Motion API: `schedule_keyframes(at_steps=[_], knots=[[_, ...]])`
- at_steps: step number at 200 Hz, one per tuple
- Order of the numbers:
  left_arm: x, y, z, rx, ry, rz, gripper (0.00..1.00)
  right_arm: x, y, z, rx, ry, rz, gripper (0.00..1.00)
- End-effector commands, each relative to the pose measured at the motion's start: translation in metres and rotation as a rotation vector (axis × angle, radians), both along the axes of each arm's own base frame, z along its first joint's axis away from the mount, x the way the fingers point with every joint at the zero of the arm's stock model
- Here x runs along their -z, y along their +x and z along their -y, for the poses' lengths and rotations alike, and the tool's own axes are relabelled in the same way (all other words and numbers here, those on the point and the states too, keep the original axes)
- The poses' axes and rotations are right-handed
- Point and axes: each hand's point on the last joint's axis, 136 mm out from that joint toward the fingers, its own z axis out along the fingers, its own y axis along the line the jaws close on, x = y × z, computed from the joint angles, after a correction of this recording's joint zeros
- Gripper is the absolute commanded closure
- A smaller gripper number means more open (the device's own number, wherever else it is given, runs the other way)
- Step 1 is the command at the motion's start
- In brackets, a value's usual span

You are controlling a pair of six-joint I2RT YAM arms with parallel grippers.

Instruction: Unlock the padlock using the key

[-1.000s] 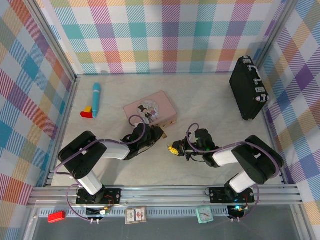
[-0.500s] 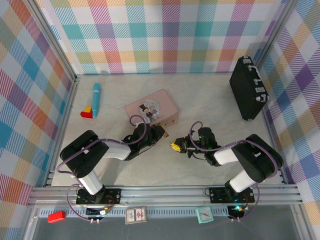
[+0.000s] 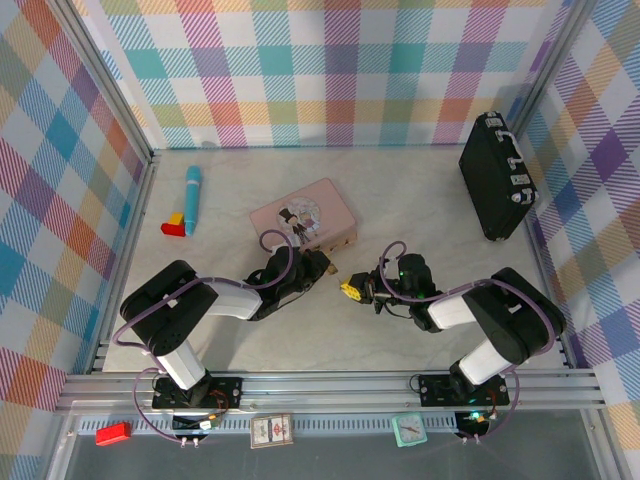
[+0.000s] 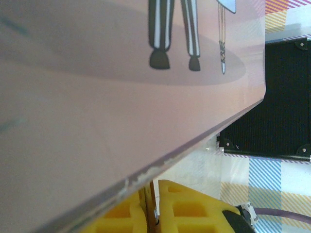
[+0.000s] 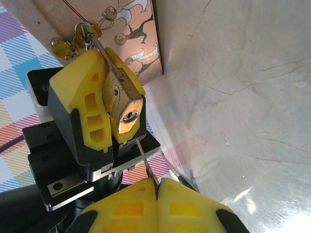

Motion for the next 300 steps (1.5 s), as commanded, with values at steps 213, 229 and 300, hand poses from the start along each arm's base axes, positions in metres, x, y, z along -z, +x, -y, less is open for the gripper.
schedule_keyframes(at_steps=[213,229,300], knots=[[-0.017,-0.026,0.036,0.117,-0.15,-0.079,1.0,-0.002,0.008,0.002,0.016,0.04,0.009,1.0],[-0.019,-0.026,0.036,0.118,-0.153,-0.077,1.0,-0.003,0.009,0.002,0.016,0.044,0.01,1.0],[-0.027,-0.026,0.035,0.113,-0.183,-0.047,1.0,-0.008,0.012,0.0,0.021,0.076,0.013,1.0]])
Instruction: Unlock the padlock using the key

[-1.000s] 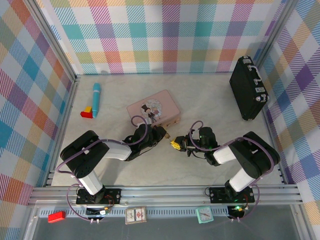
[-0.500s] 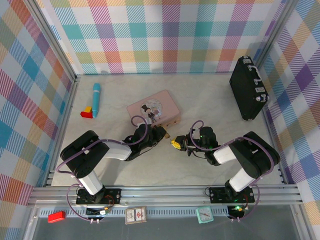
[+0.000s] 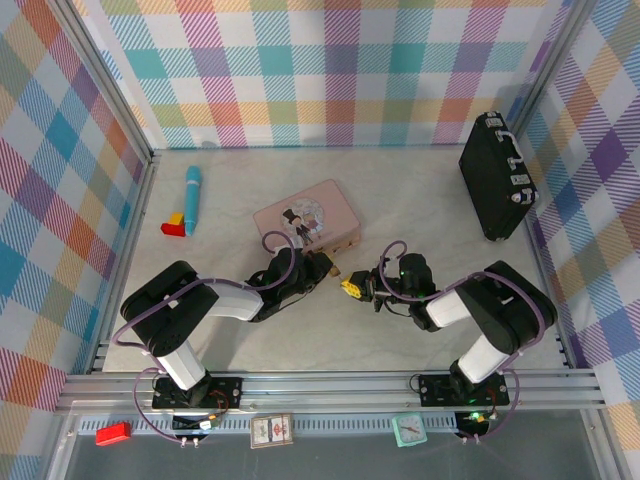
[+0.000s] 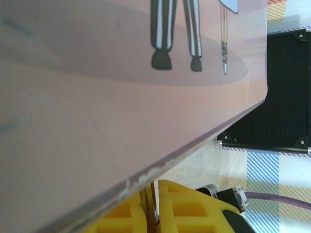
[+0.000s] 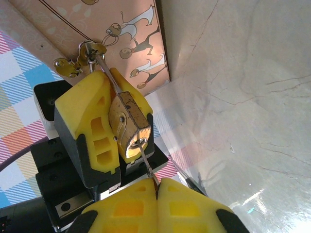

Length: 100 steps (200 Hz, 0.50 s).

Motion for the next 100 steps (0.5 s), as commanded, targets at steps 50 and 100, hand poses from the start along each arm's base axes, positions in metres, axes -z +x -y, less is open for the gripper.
schedule_keyframes(at_steps=[50,100], knots=[[-0.0298,-0.0213,0.0296,0.095,-0.189,-0.04,1.0,-0.0062,0.004,-0.0007,0.008,0.045,0.022,1.0],[-0.0326,-0.0212,0.03,0.094,-0.206,-0.036,1.0,-0.0027,0.0046,-0.0009,0.013,0.045,0.012,1.0]])
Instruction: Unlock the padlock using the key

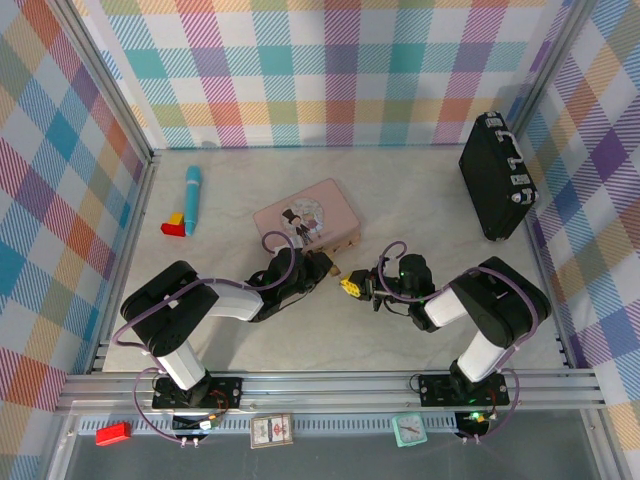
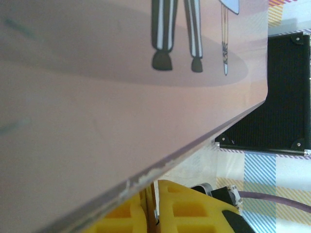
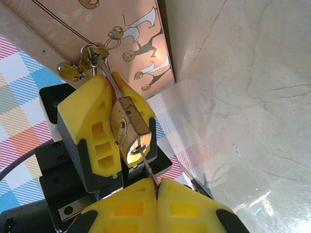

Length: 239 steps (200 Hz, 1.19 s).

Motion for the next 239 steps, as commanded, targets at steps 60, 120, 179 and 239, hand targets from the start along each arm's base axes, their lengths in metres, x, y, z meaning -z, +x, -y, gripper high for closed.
schedule_keyframes(at_steps=[60,120,179,239], knots=[[-0.035,-0.024,0.033,0.112,-0.202,-0.024,1.0,-0.002,0.005,0.0,0.016,0.034,0.017,1.0],[-0.035,-0.025,0.033,0.113,-0.2,-0.026,1.0,-0.006,0.009,0.002,0.028,0.045,0.025,1.0],[-0.036,-0.027,0.036,0.118,-0.201,-0.023,1.0,-0.01,0.013,0.001,0.031,0.053,0.035,1.0],[-0.037,-0.027,0.038,0.122,-0.201,-0.023,1.0,-0.009,0.013,0.002,0.033,0.048,0.034,1.0]])
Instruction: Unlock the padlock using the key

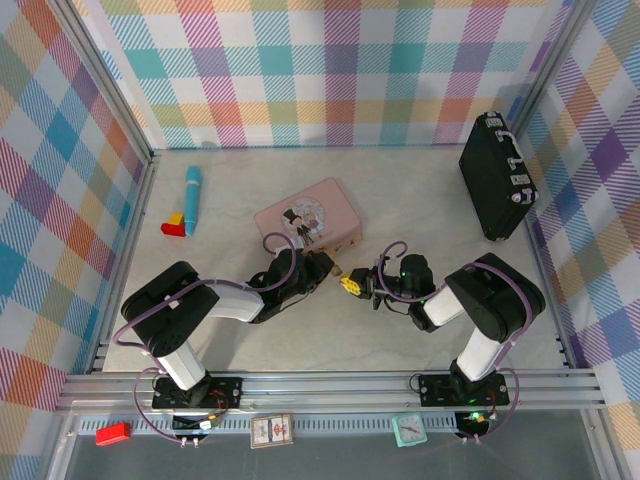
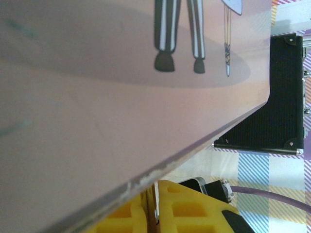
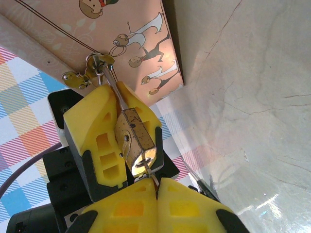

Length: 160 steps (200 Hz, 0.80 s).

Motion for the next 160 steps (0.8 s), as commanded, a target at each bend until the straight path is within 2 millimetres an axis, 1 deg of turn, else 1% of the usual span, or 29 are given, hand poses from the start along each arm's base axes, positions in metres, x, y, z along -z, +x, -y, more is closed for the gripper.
schedule_keyframes(at_steps=[1,17,46,71,103,160], knots=[[-0.034,-0.024,0.035,0.124,-0.179,-0.024,1.0,-0.006,0.007,0.001,0.021,0.018,0.025,1.0],[-0.034,-0.027,0.038,0.128,-0.168,-0.019,1.0,-0.007,0.008,0.0,0.021,0.019,0.028,1.0],[-0.034,-0.037,0.054,0.165,-0.164,-0.019,1.0,-0.011,0.014,0.003,0.038,0.031,0.036,1.0],[-0.036,-0.042,0.062,0.183,-0.174,-0.019,1.0,-0.015,0.019,0.007,0.05,0.035,0.043,1.0],[-0.036,-0.046,0.063,0.19,-0.147,-0.018,1.0,-0.016,0.02,0.011,0.055,0.02,0.045,1.0],[-0.031,-0.042,0.059,0.17,-0.104,-0.026,1.0,-0.01,0.014,0.016,0.044,-0.053,0.048,1.0]])
